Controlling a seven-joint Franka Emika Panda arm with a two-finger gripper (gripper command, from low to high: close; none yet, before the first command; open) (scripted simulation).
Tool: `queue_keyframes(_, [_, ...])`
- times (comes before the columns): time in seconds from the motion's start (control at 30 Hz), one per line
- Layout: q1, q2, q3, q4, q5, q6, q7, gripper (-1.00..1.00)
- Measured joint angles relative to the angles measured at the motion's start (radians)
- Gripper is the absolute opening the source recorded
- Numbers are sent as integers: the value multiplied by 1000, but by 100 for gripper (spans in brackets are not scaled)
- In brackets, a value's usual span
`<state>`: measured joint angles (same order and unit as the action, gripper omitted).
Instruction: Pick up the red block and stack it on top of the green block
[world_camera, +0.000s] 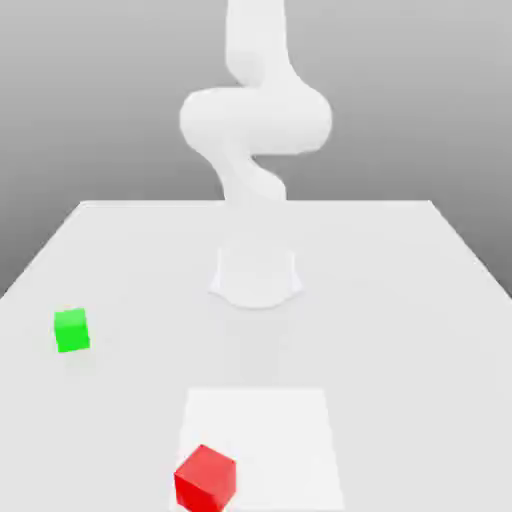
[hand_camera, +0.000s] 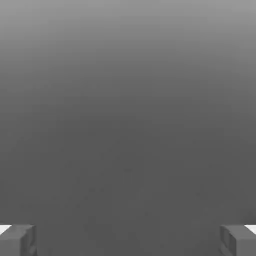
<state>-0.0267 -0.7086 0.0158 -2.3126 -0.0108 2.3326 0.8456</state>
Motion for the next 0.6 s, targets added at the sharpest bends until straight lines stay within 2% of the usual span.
queue_keyframes(0.3, [-84,333,43,-46,-43,119,170,0])
queue_keyframes(0.6, [-129,659,43,-91,-67,235,324,0])
